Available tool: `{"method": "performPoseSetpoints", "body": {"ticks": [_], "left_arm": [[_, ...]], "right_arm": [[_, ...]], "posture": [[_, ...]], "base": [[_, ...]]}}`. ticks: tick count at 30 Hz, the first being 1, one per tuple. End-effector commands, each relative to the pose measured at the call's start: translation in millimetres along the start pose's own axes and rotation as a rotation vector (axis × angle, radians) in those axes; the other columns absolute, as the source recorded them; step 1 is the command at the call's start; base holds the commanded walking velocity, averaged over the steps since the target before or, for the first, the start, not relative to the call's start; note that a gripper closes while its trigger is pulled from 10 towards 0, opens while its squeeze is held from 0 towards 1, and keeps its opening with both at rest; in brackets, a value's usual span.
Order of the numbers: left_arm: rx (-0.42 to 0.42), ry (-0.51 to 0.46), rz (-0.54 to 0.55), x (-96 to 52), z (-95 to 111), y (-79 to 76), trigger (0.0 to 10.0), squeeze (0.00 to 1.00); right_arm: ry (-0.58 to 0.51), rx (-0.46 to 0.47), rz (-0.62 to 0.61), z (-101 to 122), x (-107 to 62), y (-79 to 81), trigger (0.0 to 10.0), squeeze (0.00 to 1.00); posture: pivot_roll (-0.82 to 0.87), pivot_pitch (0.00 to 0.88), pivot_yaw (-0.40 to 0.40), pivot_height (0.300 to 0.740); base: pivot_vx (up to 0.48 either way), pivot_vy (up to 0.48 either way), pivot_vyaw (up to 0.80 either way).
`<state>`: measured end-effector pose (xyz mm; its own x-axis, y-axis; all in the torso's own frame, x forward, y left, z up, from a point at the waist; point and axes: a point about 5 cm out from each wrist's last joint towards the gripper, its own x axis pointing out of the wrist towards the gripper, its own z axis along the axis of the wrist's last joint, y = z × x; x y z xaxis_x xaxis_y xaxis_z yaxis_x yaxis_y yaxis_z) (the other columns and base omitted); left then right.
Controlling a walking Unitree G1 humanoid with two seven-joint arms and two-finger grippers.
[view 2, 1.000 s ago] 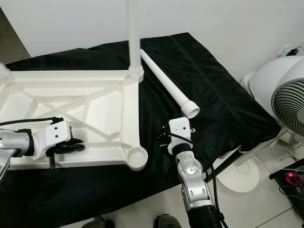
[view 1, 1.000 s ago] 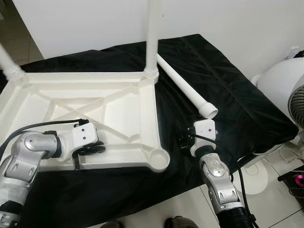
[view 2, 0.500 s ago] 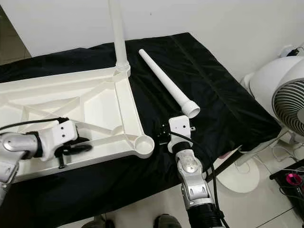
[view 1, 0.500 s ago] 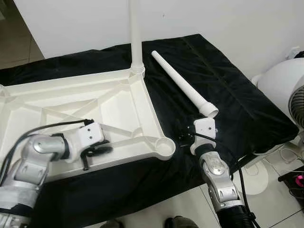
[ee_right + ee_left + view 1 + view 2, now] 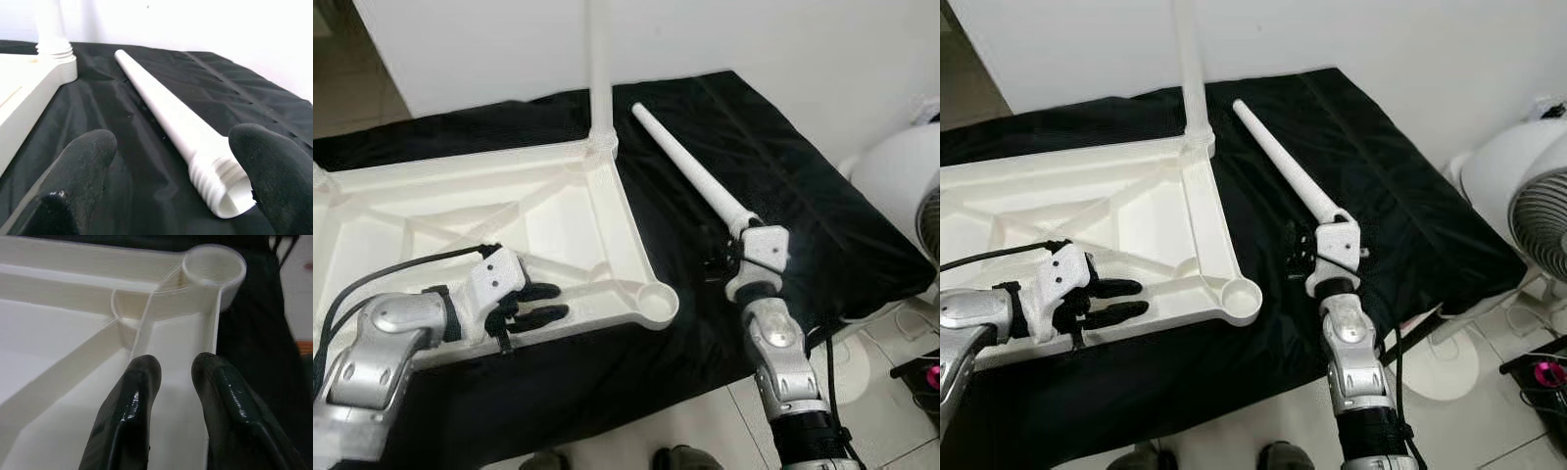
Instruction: Building children table
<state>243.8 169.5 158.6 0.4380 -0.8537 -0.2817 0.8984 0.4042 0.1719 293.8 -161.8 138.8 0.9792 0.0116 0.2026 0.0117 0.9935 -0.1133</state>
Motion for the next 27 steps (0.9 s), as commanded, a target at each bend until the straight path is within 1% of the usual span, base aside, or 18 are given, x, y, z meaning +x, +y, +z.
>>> {"method": "performPoseSetpoints", "body": {"ticks": [1,2,5,6,7,8,9,10,12,13,14,16,17,20,21,24,25,27], "left_arm": [[-0.036,-0.068,0.013,9.3,7.0,-10.2,10.0,0.00],[-0.036,-0.068,0.013,9.3,7.0,-10.2,10.0,0.00],[-0.054,-0.134,0.032,23.3,11.8,-19.5,10.0,0.00],[-0.080,-0.172,0.054,31.8,16.3,-22.1,10.0,0.00],[-0.080,-0.172,0.054,31.8,16.3,-22.1,10.0,0.00],[-0.100,-0.195,0.068,37.0,19.5,-23.6,10.0,0.00],[-0.100,-0.195,0.068,37.0,19.5,-23.6,10.0,0.00],[-0.122,-0.223,0.094,42.6,24.9,-24.9,10.0,0.00],[-0.199,-0.263,0.208,59.1,35.2,-19.4,10.0,0.00],[-0.199,-0.263,0.208,59.1,35.2,-19.4,10.0,0.00],[-0.251,-0.302,0.248,70.2,45.5,-18.1,10.0,0.00],[-0.251,-0.302,0.248,70.2,45.5,-18.1,10.0,0.00],[-0.247,-0.339,0.261,76.2,55.2,-18.8,10.0,0.00],[-0.243,-0.350,0.273,78.5,58.4,-18.7,10.0,0.00],[-0.232,-0.355,0.300,81.2,61.1,-16.7,10.0,0.00],[-0.245,-0.349,0.318,84.9,61.9,-14.5,10.0,0.00],[-0.207,-0.330,0.340,90.0,64.0,-12.7,10.0,0.00],[-0.194,-0.296,0.354,94.7,62.5,-10.6,10.0,0.00]], "right_arm": [[-0.009,0.011,-0.041,3.0,3.4,-7.4,10.0,0.00],[-0.009,0.011,-0.041,3.0,3.4,-7.4,10.0,0.00],[-0.013,0.014,-0.081,5.4,7.9,-13.7,10.0,0.00],[-0.013,0.018,-0.095,6.5,10.0,-17.2,10.0,0.10],[-0.013,0.018,-0.095,6.5,10.0,-17.2,10.0,0.10],[-0.014,0.022,-0.103,7.0,11.3,-19.3,10.0,1.00],[-0.014,0.022,-0.103,7.0,11.3,-19.3,10.0,1.00],[-0.015,0.034,-0.111,7.6,12.7,-22.7,10.0,1.00],[-0.018,0.038,-0.102,9.4,17.5,-34.5,10.0,1.00],[-0.018,0.038,-0.102,9.4,17.5,-34.5,10.0,1.00],[-0.014,0.022,-0.097,10.7,21.9,-46.3,10.0,1.00],[-0.014,0.022,-0.097,10.7,21.9,-46.3,10.0,1.00],[0.001,0.006,-0.088,10.4,25.8,-55.0,10.0,1.00],[0.009,0.002,-0.087,10.1,27.4,-58.1,10.0,1.00],[0.020,-0.006,-0.074,9.5,29.0,-60.4,10.0,0.94],[0.036,0.007,-0.039,8.3,30.7,-60.1,10.0,0.94],[0.059,0.008,-0.001,5.6,32.8,-59.7,10.0,0.00],[0.076,0.025,0.029,3.0,34.7,-59.7,10.0,0.00]], "posture": [[-0.06,0.063,0.032,0.740],[-0.06,0.063,0.032,0.740],[-0.06,0.053,0.031,0.740],[-0.06,0.053,0.031,0.740],[-0.06,0.053,0.031,0.740],[-0.07,0.050,0.030,0.740],[-0.07,0.050,0.030,0.740],[-0.07,0.046,0.031,0.740],[-0.07,0.041,0.034,0.740],[-0.07,0.041,0.034,0.740],[-0.07,0.039,0.034,0.740],[-0.07,0.039,0.034,0.740],[-0.08,0.039,0.033,0.740],[-0.08,0.039,0.033,0.740],[-0.07,0.042,0.027,0.740],[-0.07,0.045,0.024,0.740],[-0.07,0.049,0.019,0.740],[-0.07,0.055,0.016,0.740]], "base": [[0.000,0.000,0.00],[0.000,0.000,0.00],[0.000,0.000,0.00],[0.000,0.000,0.00],[0.000,0.000,0.00],[0.000,0.000,0.00],[0.000,0.000,0.00],[0.000,0.000,0.00],[0.000,0.000,0.00],[0.000,0.000,0.00],[0.000,0.000,0.00],[0.000,0.000,0.00],[0.000,0.000,0.00],[0.000,0.000,0.00],[0.000,0.000,0.00],[0.000,0.000,0.00],[0.000,0.000,0.00],[0.000,0.000,0.00]]}}
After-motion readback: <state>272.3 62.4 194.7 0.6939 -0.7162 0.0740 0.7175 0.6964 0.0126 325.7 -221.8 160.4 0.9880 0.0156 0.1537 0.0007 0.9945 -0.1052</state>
